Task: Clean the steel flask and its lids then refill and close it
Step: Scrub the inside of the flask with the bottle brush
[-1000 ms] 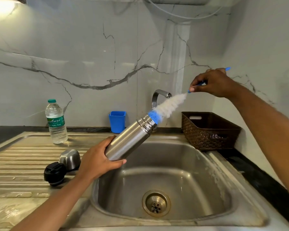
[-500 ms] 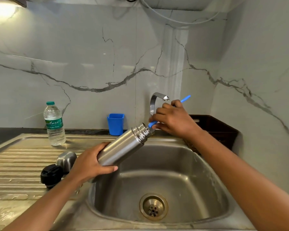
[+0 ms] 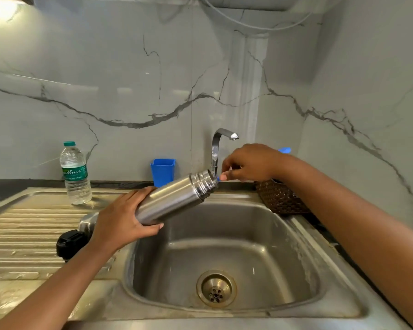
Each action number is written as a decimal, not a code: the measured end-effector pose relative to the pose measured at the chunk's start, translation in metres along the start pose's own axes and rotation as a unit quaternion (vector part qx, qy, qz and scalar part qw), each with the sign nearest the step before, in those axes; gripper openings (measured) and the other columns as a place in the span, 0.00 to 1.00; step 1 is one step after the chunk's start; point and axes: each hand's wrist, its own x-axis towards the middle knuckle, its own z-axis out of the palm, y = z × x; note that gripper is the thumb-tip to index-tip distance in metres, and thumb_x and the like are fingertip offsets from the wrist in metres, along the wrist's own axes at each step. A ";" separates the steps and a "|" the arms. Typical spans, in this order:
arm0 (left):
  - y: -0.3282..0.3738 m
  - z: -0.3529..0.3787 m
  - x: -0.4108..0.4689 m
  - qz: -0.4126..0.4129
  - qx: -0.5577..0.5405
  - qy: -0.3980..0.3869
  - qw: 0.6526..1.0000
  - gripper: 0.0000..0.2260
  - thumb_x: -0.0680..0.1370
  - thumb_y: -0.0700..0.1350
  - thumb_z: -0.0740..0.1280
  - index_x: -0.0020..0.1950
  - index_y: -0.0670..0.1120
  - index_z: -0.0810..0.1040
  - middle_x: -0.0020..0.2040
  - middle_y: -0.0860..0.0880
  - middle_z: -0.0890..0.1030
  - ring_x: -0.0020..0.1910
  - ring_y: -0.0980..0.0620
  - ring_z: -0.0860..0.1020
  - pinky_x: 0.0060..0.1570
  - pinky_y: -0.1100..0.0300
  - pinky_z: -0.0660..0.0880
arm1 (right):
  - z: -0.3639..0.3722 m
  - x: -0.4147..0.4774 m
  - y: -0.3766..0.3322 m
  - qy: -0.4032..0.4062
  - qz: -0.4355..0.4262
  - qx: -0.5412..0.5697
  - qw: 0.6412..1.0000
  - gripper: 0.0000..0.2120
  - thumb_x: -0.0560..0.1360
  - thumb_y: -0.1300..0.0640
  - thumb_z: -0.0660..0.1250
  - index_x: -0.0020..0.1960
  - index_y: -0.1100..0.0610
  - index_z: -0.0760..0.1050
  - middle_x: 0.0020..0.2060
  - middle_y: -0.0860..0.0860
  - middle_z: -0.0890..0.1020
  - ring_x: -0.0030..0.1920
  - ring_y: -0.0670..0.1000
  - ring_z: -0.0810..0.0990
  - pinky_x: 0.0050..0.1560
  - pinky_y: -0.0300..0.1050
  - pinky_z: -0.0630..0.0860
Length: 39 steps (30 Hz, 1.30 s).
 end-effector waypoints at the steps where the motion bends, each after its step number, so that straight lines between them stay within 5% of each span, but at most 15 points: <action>1: -0.001 -0.001 0.001 -0.018 -0.016 -0.003 1.000 0.41 0.57 0.71 0.64 0.65 0.49 0.74 0.50 0.51 0.81 0.43 0.48 0.79 0.37 0.59 0.72 | 0.007 -0.003 0.003 0.115 -0.050 -0.104 0.987 0.14 0.77 0.43 0.61 0.50 0.51 0.80 0.37 0.48 0.79 0.38 0.50 0.78 0.38 0.43 0.69; 3: 0.000 -0.004 0.002 -0.040 -0.047 -0.009 0.998 0.43 0.55 0.71 0.65 0.65 0.50 0.74 0.49 0.52 0.80 0.42 0.51 0.78 0.37 0.60 0.69 | 0.021 -0.010 0.010 0.259 -0.141 -0.218 0.930 0.15 0.76 0.47 0.59 0.49 0.54 0.80 0.36 0.49 0.79 0.35 0.52 0.78 0.33 0.43 0.70; 6: -0.002 -0.006 0.003 -0.016 -0.045 -0.011 0.999 0.42 0.55 0.70 0.65 0.64 0.50 0.75 0.48 0.54 0.80 0.40 0.55 0.74 0.34 0.64 0.66 | 0.032 -0.014 0.011 0.255 -0.149 -0.206 0.933 0.15 0.77 0.48 0.57 0.48 0.53 0.80 0.35 0.48 0.79 0.33 0.53 0.79 0.27 0.41 0.67; 9: -0.002 -0.004 0.001 0.033 0.022 -0.033 0.999 0.38 0.58 0.69 0.64 0.64 0.51 0.74 0.50 0.52 0.80 0.41 0.51 0.79 0.35 0.63 0.68 | 0.016 -0.010 0.003 -0.031 -0.045 0.073 0.996 0.15 0.79 0.46 0.60 0.49 0.53 0.81 0.28 0.45 0.74 0.27 0.47 0.71 0.30 0.39 0.62; 12: 0.003 0.001 -0.001 0.054 0.045 -0.041 0.997 0.37 0.60 0.69 0.63 0.63 0.49 0.75 0.49 0.51 0.81 0.41 0.51 0.80 0.35 0.61 0.71 | -0.003 -0.006 0.012 -0.236 0.081 0.322 0.914 0.16 0.79 0.49 0.60 0.51 0.58 0.81 0.24 0.47 0.67 0.22 0.45 0.59 0.23 0.36 0.57; 16: 0.001 -0.001 0.002 0.032 0.028 -0.050 0.998 0.39 0.59 0.70 0.63 0.63 0.49 0.75 0.49 0.50 0.82 0.41 0.50 0.80 0.35 0.62 0.69 | 0.008 -0.011 0.005 -0.023 -0.002 0.086 0.996 0.14 0.76 0.44 0.64 0.56 0.51 0.78 0.41 0.43 0.78 0.34 0.41 0.74 0.33 0.34 0.65; 19: 0.003 -0.003 0.003 -0.003 -0.019 -0.036 0.999 0.42 0.56 0.71 0.64 0.66 0.49 0.74 0.50 0.52 0.81 0.41 0.52 0.78 0.38 0.60 0.70 | 0.020 -0.020 0.003 0.209 -0.141 -0.149 0.956 0.10 0.75 0.49 0.65 0.52 0.52 0.79 0.42 0.46 0.79 0.37 0.49 0.79 0.30 0.38 0.68; 21: 0.004 -0.004 0.004 -0.018 -0.045 -0.036 0.998 0.43 0.55 0.71 0.64 0.66 0.50 0.74 0.50 0.53 0.80 0.41 0.54 0.75 0.39 0.59 0.70 | 0.019 -0.018 0.000 0.252 -0.169 -0.177 0.936 0.10 0.75 0.51 0.64 0.50 0.53 0.81 0.39 0.48 0.81 0.36 0.52 0.80 0.29 0.41 0.70; 24: 0.006 -0.005 0.002 0.000 -0.025 -0.029 0.999 0.40 0.57 0.69 0.65 0.64 0.49 0.75 0.49 0.51 0.81 0.40 0.52 0.77 0.37 0.61 0.70 | -0.001 -0.006 0.000 0.021 -0.071 0.009 0.997 0.13 0.78 0.47 0.63 0.53 0.53 0.81 0.36 0.47 0.82 0.34 0.48 0.77 0.35 0.41 0.68; 26: 0.009 -0.003 0.000 0.024 -0.002 -0.033 0.999 0.38 0.59 0.69 0.64 0.63 0.50 0.74 0.49 0.51 0.81 0.40 0.51 0.79 0.36 0.62 0.70 | -0.014 0.004 0.010 -0.191 0.038 0.240 0.951 0.15 0.78 0.48 0.62 0.51 0.58 0.81 0.28 0.47 0.77 0.24 0.45 0.68 0.26 0.37 0.65; 28: 0.011 -0.001 -0.001 0.022 -0.013 -0.038 0.999 0.39 0.59 0.69 0.64 0.64 0.50 0.74 0.49 0.51 0.81 0.40 0.52 0.79 0.37 0.62 0.70 | -0.019 0.008 0.013 -0.257 0.083 0.300 0.915 0.16 0.79 0.49 0.60 0.52 0.60 0.80 0.26 0.47 0.74 0.21 0.44 0.64 0.22 0.35 0.61; 32: 0.006 -0.002 0.002 -0.031 -0.072 -0.027 0.997 0.42 0.55 0.70 0.66 0.65 0.51 0.74 0.48 0.56 0.79 0.40 0.55 0.75 0.37 0.61 0.69 | -0.010 0.006 0.004 -0.021 -0.028 0.004 0.999 0.15 0.76 0.44 0.64 0.56 0.52 0.78 0.39 0.44 0.80 0.35 0.44 0.75 0.42 0.41 0.68; 35: 0.005 -0.004 0.004 -0.062 -0.121 -0.032 0.990 0.43 0.53 0.70 0.68 0.65 0.54 0.73 0.47 0.59 0.78 0.41 0.56 0.77 0.38 0.62 0.69 | 0.011 -0.003 0.013 0.248 -0.174 -0.256 0.918 0.11 0.76 0.50 0.63 0.52 0.53 0.79 0.39 0.48 0.79 0.37 0.51 0.77 0.40 0.45 0.70; 37: 0.004 -0.003 0.003 -0.065 -0.136 -0.035 0.988 0.43 0.53 0.69 0.69 0.66 0.54 0.73 0.48 0.58 0.78 0.42 0.56 0.77 0.38 0.63 0.70 | 0.018 -0.005 0.013 0.280 -0.205 -0.269 0.899 0.14 0.77 0.51 0.57 0.49 0.56 0.79 0.36 0.50 0.78 0.32 0.53 0.77 0.30 0.44 0.71; 39: 0.003 -0.004 0.003 -0.058 -0.113 -0.025 0.992 0.43 0.53 0.69 0.68 0.66 0.53 0.73 0.48 0.57 0.78 0.42 0.56 0.76 0.36 0.65 0.68 | 0.011 -0.001 0.003 0.173 -0.158 -0.180 0.955 0.19 0.79 0.45 0.54 0.48 0.54 0.80 0.33 0.48 0.79 0.31 0.51 0.77 0.30 0.43 0.69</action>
